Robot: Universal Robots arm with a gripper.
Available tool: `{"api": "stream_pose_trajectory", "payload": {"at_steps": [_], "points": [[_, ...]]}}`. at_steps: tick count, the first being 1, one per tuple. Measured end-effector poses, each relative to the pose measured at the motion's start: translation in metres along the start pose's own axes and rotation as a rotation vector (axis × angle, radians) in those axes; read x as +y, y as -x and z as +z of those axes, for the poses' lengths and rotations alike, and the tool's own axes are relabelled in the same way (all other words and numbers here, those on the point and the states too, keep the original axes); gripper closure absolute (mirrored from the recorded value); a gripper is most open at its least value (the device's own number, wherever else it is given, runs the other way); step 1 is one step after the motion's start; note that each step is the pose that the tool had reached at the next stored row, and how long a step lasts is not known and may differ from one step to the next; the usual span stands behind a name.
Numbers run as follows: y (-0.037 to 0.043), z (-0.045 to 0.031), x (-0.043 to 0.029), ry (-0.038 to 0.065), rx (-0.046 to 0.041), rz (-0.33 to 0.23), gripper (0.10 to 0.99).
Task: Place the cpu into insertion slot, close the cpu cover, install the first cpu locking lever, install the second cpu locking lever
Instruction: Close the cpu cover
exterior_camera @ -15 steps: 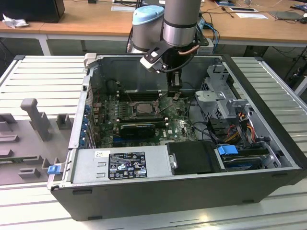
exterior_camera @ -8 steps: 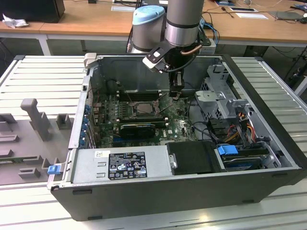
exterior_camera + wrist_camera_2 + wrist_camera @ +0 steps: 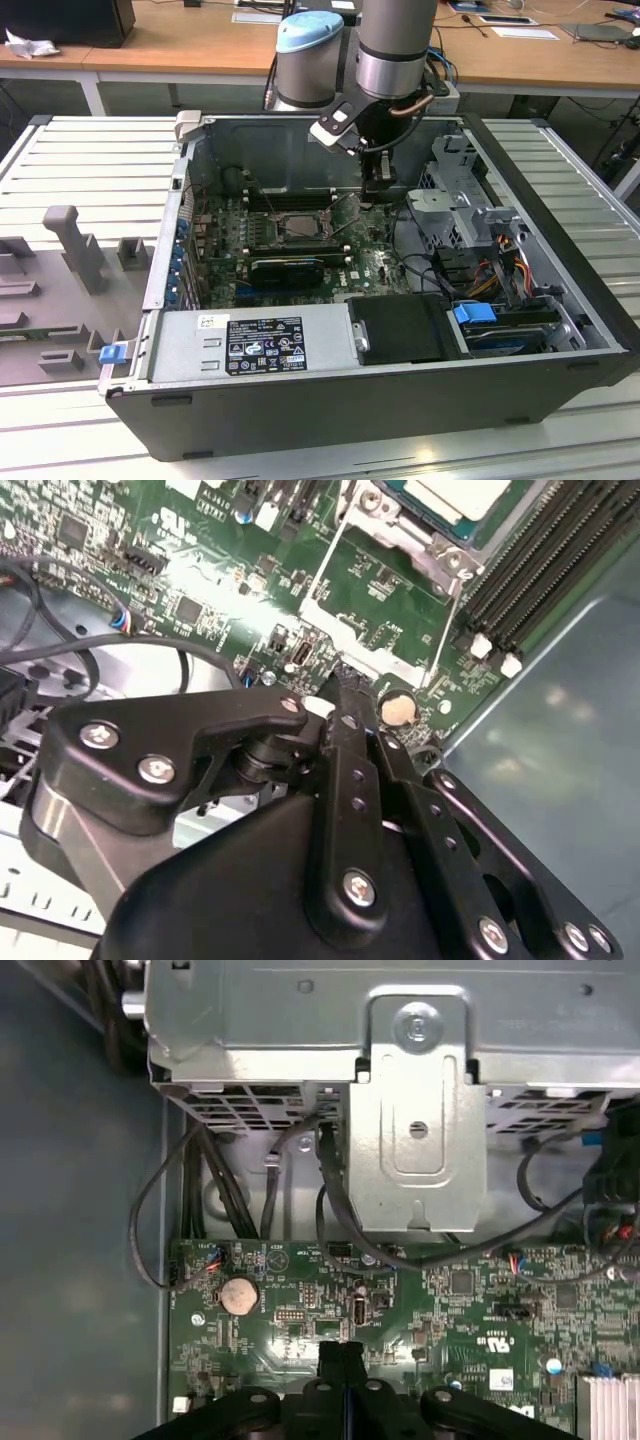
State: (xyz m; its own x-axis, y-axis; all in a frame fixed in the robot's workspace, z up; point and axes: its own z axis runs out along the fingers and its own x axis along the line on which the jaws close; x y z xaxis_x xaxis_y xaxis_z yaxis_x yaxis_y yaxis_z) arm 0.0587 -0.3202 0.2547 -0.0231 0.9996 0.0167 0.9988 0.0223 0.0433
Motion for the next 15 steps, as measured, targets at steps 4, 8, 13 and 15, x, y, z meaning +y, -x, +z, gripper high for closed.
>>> {"api": "stream_pose_trajectory", "payload": {"at_steps": [4, 8, 13, 15], "points": [[0.0000, 0.0062, -0.0028, -0.002, 0.0007, -0.013, 0.980], [-0.0001, 0.0060, -0.0072, -0.001, 0.0007, -0.013, 0.980], [-0.0001, 0.0059, -0.0090, -0.002, 0.0007, -0.013, 0.980], [-0.0001, 0.0059, -0.0100, -0.002, 0.0007, -0.013, 0.980]]}}
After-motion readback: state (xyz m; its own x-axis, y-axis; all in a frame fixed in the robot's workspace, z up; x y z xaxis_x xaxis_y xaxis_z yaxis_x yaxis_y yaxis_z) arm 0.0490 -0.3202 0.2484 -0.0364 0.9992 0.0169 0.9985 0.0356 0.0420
